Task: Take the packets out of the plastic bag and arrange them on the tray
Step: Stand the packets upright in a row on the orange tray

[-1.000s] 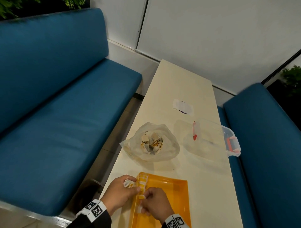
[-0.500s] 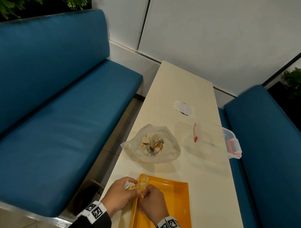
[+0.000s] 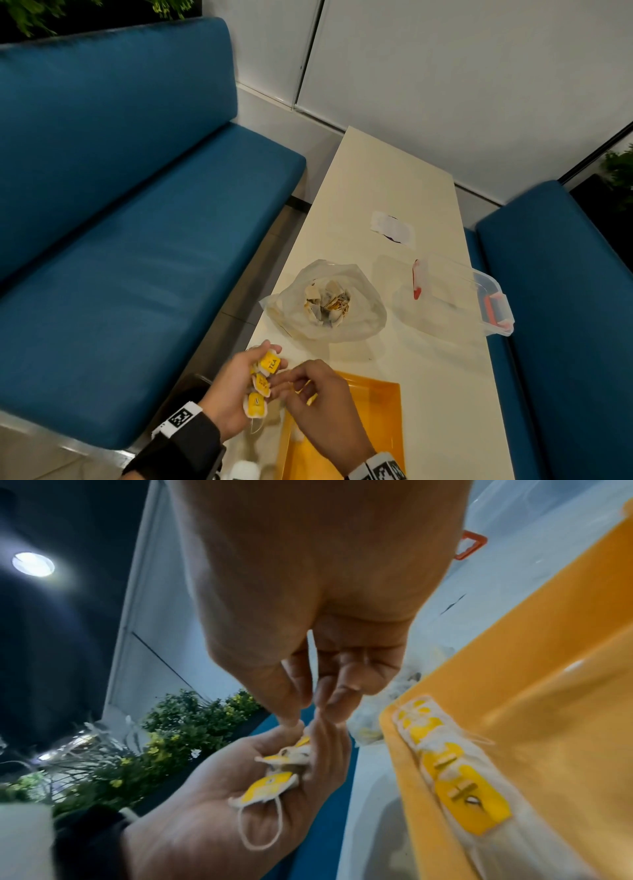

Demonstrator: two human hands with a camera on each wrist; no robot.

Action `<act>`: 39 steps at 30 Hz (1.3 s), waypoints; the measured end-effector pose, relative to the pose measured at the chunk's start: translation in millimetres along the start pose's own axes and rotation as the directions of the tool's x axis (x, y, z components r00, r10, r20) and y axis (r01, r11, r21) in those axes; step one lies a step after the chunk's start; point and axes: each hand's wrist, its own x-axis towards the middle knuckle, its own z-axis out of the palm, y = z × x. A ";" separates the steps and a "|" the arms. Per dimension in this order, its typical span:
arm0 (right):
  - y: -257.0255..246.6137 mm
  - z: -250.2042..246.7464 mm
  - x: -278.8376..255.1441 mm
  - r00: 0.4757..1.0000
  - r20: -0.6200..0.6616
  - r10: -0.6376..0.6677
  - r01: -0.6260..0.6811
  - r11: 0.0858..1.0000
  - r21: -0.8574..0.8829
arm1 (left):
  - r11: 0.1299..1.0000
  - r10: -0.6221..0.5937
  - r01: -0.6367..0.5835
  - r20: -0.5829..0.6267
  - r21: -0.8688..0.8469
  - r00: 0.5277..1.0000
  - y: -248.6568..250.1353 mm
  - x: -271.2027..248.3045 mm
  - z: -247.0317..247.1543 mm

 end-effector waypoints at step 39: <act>0.3 -19.4 23.6 0.940 -0.089 0.329 -0.262 0.865 0.428 | 0.985 0.162 -0.170 0.152 0.042 0.975 -8.2 1.6 3.1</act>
